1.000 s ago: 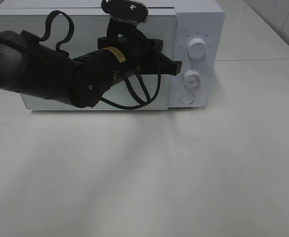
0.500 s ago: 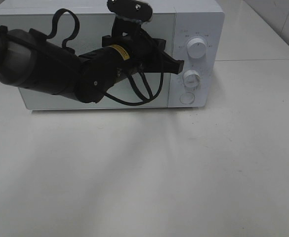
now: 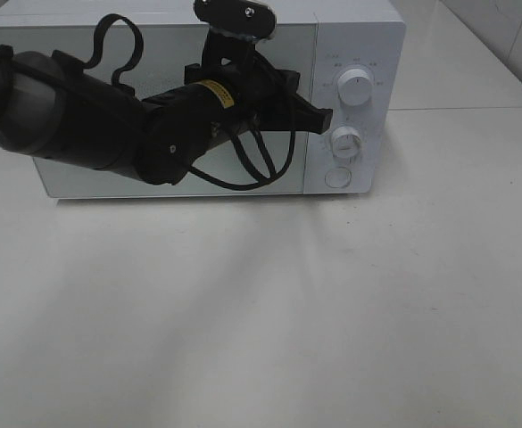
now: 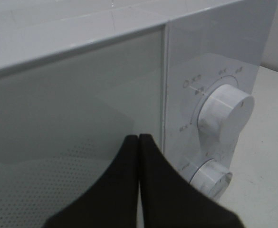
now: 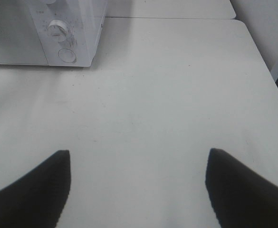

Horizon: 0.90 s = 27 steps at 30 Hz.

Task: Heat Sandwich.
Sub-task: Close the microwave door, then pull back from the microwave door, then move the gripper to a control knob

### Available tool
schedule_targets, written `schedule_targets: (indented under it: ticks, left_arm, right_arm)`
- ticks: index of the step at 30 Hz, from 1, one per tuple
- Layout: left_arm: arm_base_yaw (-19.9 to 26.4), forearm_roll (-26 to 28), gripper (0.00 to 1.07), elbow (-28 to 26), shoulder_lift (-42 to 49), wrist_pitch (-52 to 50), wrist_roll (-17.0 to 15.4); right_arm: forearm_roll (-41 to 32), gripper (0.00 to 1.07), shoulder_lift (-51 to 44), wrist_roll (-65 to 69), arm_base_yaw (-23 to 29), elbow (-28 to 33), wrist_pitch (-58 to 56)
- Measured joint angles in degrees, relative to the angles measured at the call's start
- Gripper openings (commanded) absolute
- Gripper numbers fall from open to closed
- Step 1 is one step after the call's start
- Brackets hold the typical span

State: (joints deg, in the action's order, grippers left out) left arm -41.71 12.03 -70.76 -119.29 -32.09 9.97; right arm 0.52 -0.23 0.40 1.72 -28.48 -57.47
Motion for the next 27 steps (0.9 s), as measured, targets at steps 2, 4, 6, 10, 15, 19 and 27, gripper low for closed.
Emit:
schedule_targets:
  ticks: [2, 4, 6, 10, 15, 19, 27]
  left_arm:
    - [0.0, 0.0, 0.0, 0.0, 0.11, 0.4, 0.0]
    - [0.0, 0.52, 0.0, 0.4, 0.92, 1.09, 0.0]
    - [0.0, 0.92, 0.0, 0.63, 1.32, 1.26, 0.0]
    - [0.0, 3.95, 0.0, 3.78, 3.9, 0.17, 0.0]
    - [-0.23, 5.67, 0.0, 7.73, 6.7, -1.26, -0.06]
    - [-2.29, 5.73, 0.0, 13.24, 10.6, -1.26, -0.06]
    - [-5.44, 5.79, 0.42, 21.03, 16.67, -1.26, -0.17]
  right_arm:
    - [0.0, 0.76, 0.0, 0.0, 0.0, 0.0, 0.0]
    - [0.0, 0.76, 0.0, 0.0, 0.0, 0.0, 0.0]
    - [0.0, 0.76, 0.0, 0.0, 0.0, 0.0, 0.0]
    - [0.0, 0.76, 0.0, 0.0, 0.0, 0.0, 0.0]
    - [0.0, 0.76, 0.0, 0.0, 0.0, 0.0, 0.0]
    - [0.0, 0.76, 0.0, 0.0, 0.0, 0.0, 0.0]
    - [0.0, 0.76, 0.0, 0.0, 0.0, 0.0, 0.0]
